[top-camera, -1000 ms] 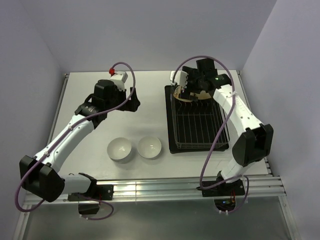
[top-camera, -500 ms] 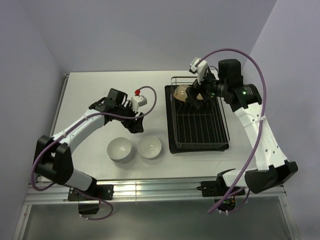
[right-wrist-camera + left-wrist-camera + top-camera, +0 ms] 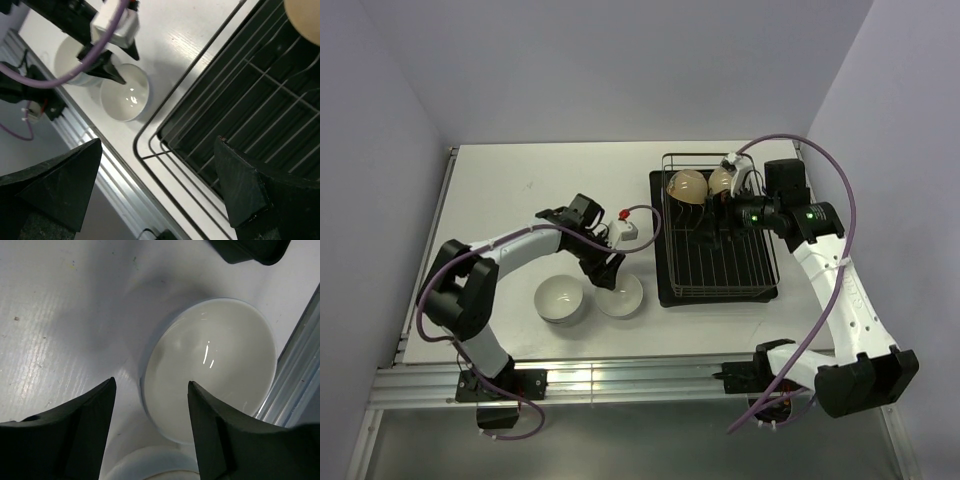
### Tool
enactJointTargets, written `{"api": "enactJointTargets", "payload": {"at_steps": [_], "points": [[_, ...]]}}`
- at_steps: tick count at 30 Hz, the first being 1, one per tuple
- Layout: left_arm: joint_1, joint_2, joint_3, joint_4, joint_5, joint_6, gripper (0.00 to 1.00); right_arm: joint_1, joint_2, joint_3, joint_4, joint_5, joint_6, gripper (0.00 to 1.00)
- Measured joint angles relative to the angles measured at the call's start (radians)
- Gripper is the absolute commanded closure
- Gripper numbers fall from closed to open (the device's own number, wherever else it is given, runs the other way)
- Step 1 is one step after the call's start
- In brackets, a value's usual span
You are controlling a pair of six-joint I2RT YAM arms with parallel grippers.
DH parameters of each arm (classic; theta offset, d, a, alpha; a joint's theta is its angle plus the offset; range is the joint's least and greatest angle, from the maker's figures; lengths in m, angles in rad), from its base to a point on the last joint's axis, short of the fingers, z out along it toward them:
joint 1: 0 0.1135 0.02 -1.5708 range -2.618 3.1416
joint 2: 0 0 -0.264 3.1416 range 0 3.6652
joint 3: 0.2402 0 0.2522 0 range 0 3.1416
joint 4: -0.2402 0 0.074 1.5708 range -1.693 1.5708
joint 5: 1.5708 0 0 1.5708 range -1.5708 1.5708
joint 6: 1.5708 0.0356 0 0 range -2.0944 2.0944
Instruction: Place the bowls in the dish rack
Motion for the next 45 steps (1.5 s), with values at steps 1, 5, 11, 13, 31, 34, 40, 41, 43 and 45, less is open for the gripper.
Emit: {"api": "enactJointTargets", "payload": {"at_steps": [1,5,11,13,31,34,40,41,43,45], "points": [[-0.007,0.009,0.0,0.0,-0.011,0.002,0.39,0.0,-0.006,-0.011,0.004,-0.005,0.016,0.0],[-0.029,0.051,0.005,0.003,-0.051,0.005,0.51,-0.01,-0.035,-0.049,0.024,-0.029,0.08,0.0],[-0.036,0.064,0.005,0.018,-0.072,0.0,0.78,-0.04,-0.056,-0.099,0.071,-0.062,0.159,0.0],[-0.037,0.064,0.005,0.024,-0.074,-0.005,0.88,-0.051,-0.056,-0.117,0.083,-0.071,0.179,0.0],[-0.01,-0.022,0.143,0.02,0.044,-0.167,1.0,-0.081,-0.055,-0.161,0.218,-0.18,0.343,0.03],[0.012,-0.094,0.206,0.022,0.082,-0.215,1.0,-0.081,-0.055,-0.159,0.247,-0.204,0.38,0.02],[0.027,-0.179,0.323,0.153,0.109,-0.406,1.0,-0.081,-0.068,-0.138,0.309,-0.241,0.452,0.01],[0.027,-0.182,0.325,0.192,0.108,-0.439,1.0,-0.081,-0.071,-0.128,0.312,-0.244,0.459,0.01],[0.025,-0.182,0.324,0.267,0.096,-0.515,1.0,-0.081,-0.077,-0.106,0.324,-0.249,0.474,0.0],[0.021,-0.18,0.318,0.328,0.072,-0.58,1.0,-0.081,-0.092,-0.098,0.341,-0.249,0.495,0.0]]}}
